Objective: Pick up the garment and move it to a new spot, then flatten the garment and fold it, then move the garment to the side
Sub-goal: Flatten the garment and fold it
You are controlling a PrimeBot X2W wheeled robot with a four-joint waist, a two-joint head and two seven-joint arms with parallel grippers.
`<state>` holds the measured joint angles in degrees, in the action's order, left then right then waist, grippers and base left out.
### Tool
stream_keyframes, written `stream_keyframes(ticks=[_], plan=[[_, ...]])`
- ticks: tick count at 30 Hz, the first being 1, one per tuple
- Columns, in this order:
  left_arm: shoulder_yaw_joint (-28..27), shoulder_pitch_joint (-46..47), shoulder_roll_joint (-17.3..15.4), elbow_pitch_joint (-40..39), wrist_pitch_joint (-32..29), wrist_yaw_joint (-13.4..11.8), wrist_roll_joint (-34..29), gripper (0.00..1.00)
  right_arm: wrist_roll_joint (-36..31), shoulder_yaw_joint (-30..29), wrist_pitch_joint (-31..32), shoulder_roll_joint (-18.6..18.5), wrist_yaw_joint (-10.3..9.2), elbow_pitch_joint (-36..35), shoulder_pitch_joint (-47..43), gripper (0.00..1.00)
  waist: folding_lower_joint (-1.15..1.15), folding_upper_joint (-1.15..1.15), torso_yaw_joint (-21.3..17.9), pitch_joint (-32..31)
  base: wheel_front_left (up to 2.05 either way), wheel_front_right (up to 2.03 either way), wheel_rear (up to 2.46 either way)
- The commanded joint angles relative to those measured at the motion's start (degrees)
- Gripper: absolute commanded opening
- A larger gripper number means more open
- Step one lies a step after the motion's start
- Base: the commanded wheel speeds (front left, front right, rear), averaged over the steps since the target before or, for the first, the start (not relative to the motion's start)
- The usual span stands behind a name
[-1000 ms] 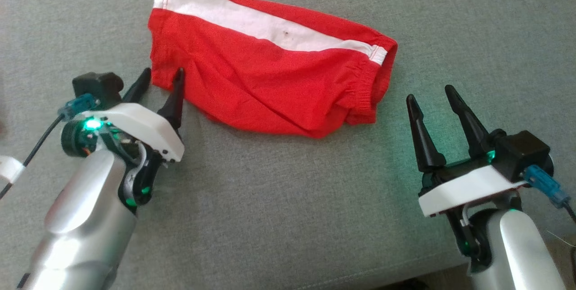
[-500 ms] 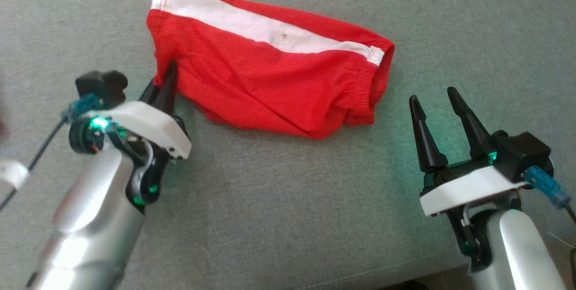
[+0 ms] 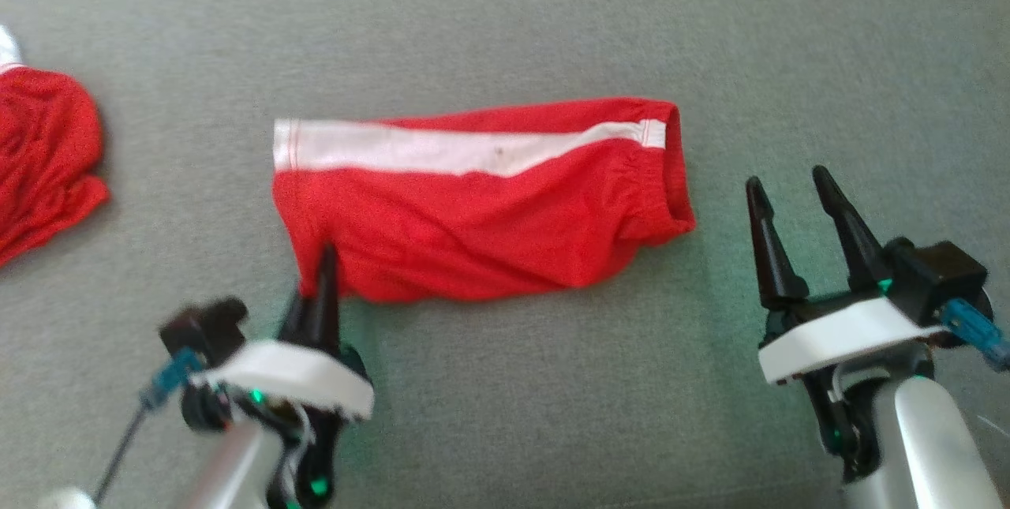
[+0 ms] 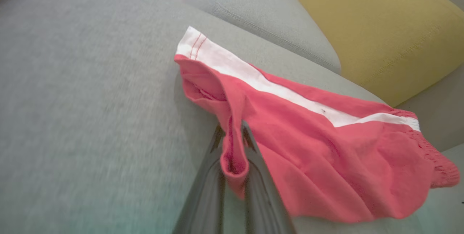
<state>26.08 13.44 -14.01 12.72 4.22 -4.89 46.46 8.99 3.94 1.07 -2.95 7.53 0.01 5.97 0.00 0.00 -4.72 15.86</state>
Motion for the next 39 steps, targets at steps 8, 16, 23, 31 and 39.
stream_keyframes(ticks=[8,16,23,31,39], plan=[[-1.04,-2.93,1.78,-0.91,3.13,-0.93,0.52,0.44,-0.67,-0.77,1.21,0.07,-0.04,-1.11,-1.08,1.00,0.00,0.00,3.62,-3.72,0.00,0.00,0.00],[-0.84,-2.83,-0.79,-0.63,7.53,-1.57,-4.23,1.00,-0.51,-1.51,1.42,0.07,-0.04,-0.10,-2.68,1.00,0.00,0.00,4.80,-7.26,0.00,0.00,0.00],[-2.89,-6.33,-3.25,-4.08,9.67,-3.90,-7.03,1.00,-0.53,-2.60,1.41,0.07,-0.04,0.43,-4.96,1.00,0.00,0.00,5.60,-10.49,0.00,0.00,0.00],[-3.20,-10.02,-2.82,-6.61,10.12,-5.76,-7.62,1.00,-0.04,-3.24,0.40,0.07,-0.04,1.62,-6.38,1.00,0.00,0.00,7.25,-12.70,0.00,0.00,0.00],[-1.24,-9.76,-2.07,-7.63,9.33,-6.16,-8.48,1.00,-0.63,-0.29,2.32,0.07,-0.04,5.23,-0.11,1.00,0.00,0.00,9.25,-12.57,0.00,0.00,0.00]])
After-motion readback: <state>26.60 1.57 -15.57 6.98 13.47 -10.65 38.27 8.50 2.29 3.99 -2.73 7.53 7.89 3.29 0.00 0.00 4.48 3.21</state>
